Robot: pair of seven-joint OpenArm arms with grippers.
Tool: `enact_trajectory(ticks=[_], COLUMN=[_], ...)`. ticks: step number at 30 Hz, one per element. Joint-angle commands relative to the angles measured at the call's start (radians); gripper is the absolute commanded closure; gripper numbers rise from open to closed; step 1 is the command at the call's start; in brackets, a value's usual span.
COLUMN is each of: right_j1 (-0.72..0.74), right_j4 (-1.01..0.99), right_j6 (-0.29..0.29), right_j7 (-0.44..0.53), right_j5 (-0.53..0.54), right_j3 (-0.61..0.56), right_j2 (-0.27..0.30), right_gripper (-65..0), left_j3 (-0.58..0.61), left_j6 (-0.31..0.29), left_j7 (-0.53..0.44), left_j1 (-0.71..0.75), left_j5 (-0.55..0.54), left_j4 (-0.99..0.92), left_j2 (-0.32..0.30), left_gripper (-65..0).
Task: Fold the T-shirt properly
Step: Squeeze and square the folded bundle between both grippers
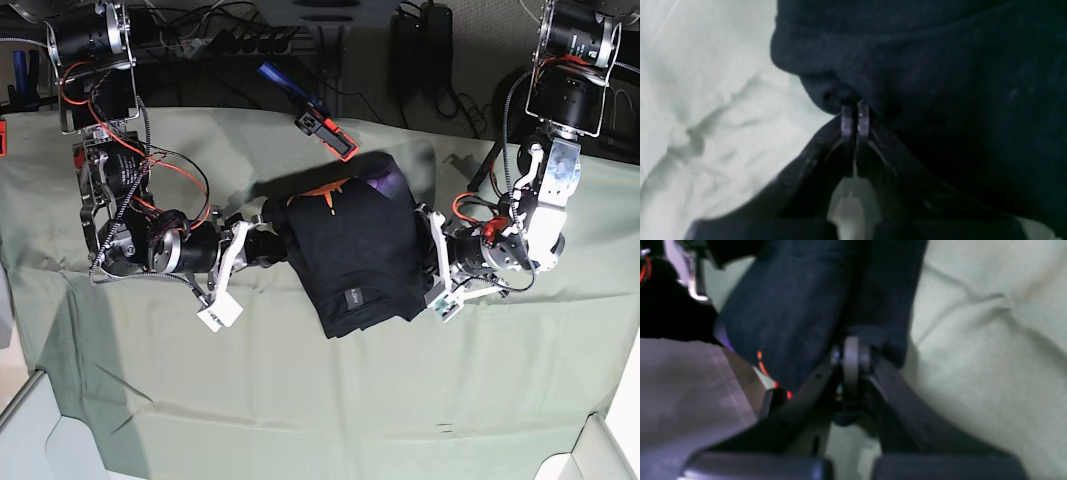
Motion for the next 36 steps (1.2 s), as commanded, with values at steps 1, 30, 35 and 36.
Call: enact_trajectory(ticks=[1,30,35,36], right_j1=[0.008,-0.064,-0.056,-0.056], right_j4=[0.017,0.042,0.043,0.044], right_j6=[0.086,0.089,0.089,0.089], right_j7=[0.006,-0.021,-0.019,-0.018], right_j5=[0.027,0.092,0.075,0.071], right_j3=[0.005,0.005,0.008,0.014], right_j2=[0.005,-0.034,-0.027,-0.025], right_gripper=[0.0,0.0,0.0,0.0], left_j3=[-0.003,0.164,0.162,0.162], left_j6=[-0.019,-0.014,-0.012,0.002], left_j7=[-0.020,-0.146,-0.122,-0.113], left_j1=[-0.031,-0.243,-0.274,-0.281], left_j5=[-0.010,0.086,0.085,0.085], left_j4=[0.010,-0.220,-0.219,-0.216], left_j2=[0.000,0.103,0.091,0.084], left_gripper=[0.0,0.0,0.0,0.0])
